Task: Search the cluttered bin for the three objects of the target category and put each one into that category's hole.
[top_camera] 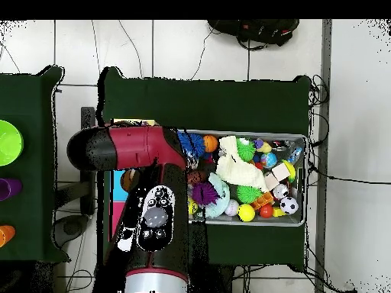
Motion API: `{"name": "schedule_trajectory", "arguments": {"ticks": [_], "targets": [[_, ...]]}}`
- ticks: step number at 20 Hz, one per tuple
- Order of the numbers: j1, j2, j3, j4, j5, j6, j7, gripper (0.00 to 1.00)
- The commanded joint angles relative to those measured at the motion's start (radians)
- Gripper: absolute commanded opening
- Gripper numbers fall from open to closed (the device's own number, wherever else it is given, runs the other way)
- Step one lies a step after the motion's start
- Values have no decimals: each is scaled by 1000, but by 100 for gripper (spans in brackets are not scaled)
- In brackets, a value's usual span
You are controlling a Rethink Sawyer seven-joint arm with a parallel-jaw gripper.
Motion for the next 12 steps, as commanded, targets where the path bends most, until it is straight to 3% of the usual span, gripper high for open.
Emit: {"name": "schedule_trajectory", "arguments": {"ticks": [1, 7, 12], "targets": [[-9, 3, -3, 122, 60, 83, 246, 100], [-49, -137, -9, 146, 77, 244, 146, 100], [-67, -151, -6, 127, 77, 277, 131, 100]]}}
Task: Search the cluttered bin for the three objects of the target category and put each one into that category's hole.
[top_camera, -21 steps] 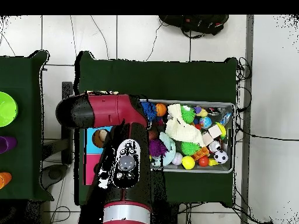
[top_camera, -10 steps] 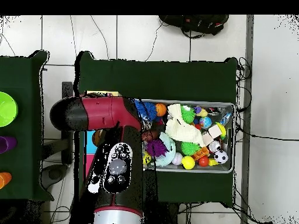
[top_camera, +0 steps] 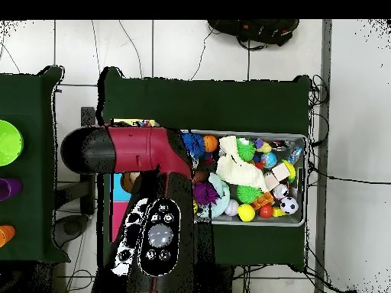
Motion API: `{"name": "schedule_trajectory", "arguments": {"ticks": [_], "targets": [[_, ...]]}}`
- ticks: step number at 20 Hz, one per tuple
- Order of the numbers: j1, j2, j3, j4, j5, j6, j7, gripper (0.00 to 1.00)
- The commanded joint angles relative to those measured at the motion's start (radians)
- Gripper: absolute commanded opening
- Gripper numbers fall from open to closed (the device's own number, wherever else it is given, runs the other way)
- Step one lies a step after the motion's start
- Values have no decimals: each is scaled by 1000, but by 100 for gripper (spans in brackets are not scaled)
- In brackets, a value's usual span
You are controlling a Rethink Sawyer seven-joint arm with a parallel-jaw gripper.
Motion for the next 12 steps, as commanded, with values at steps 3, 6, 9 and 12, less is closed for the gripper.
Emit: {"name": "schedule_trajectory", "arguments": {"ticks": [3, 6, 9, 12], "targets": [[-67, -63, 16, 90, 34, 192, 136, 100], [-73, -63, 20, 85, 27, 190, 129, 100], [-85, -61, 29, 83, 18, 168, 114, 100], [-98, -57, 41, 87, 14, 141, 103, 0]]}}
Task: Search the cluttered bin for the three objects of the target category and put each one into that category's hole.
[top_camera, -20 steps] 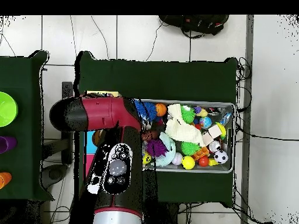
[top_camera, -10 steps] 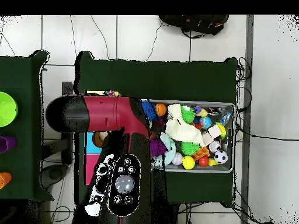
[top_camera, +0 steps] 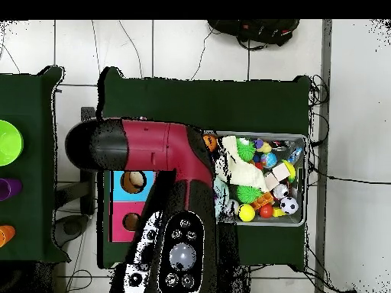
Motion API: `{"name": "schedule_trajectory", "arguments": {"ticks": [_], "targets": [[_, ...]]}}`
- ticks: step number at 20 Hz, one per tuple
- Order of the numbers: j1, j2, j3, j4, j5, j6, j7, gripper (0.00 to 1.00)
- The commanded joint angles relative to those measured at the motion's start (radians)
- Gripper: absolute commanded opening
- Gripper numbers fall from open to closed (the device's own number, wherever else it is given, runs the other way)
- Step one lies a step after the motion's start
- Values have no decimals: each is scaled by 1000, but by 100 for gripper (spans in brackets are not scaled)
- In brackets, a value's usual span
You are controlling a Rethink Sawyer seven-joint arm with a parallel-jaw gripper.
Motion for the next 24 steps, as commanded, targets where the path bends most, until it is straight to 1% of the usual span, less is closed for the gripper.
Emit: {"name": "schedule_trajectory", "arguments": {"ticks": [1, 5, 9, 12, 14, 17, 19, 24], "targets": [[-53, 22, 45, 86, -2, 44, 99, 0], [-54, 33, 48, 78, -2, 21, 110, 0], [-63, 57, 64, 56, 5, -32, 121, 0], [-56, 127, 61, -32, 7, -78, 162, 0], [-37, 163, 44, -91, 14, -80, 204, 0], [-9, 186, 21, -134, 31, -71, 261, 0], [1, 193, 12, -145, 42, -70, 280, 0], [9, 199, 2, -150, 63, -67, 289, 0]]}}
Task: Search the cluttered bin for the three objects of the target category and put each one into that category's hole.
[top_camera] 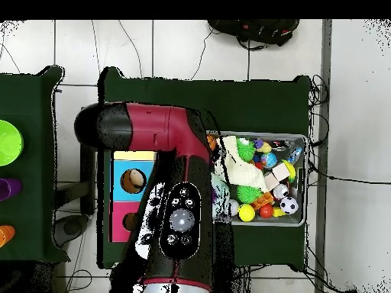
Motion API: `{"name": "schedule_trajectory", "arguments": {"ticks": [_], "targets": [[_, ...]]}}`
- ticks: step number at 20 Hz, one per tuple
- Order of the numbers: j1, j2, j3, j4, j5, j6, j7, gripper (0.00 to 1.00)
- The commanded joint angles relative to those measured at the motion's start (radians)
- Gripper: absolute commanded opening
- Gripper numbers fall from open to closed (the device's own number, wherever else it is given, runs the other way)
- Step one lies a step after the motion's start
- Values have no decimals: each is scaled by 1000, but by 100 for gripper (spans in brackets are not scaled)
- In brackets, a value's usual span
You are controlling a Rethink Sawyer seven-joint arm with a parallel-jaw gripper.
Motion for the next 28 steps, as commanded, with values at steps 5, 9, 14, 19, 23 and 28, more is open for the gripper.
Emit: {"name": "schedule_trajectory", "arguments": {"ticks": [5, 9, 14, 19, 23, 28], "targets": [[4, 72, 6, -10, 60, -43, 277, 0], [-12, 68, 25, 47, 65, -118, 247, 0], [-39, 48, 60, 135, 68, -208, 212, 0], [-47, 33, 69, 172, 82, -232, 199, 0], [-60, 31, 86, 202, 90, -274, 184, 0], [-75, 8, 100, 237, 97, -279, 163, 0]]}}
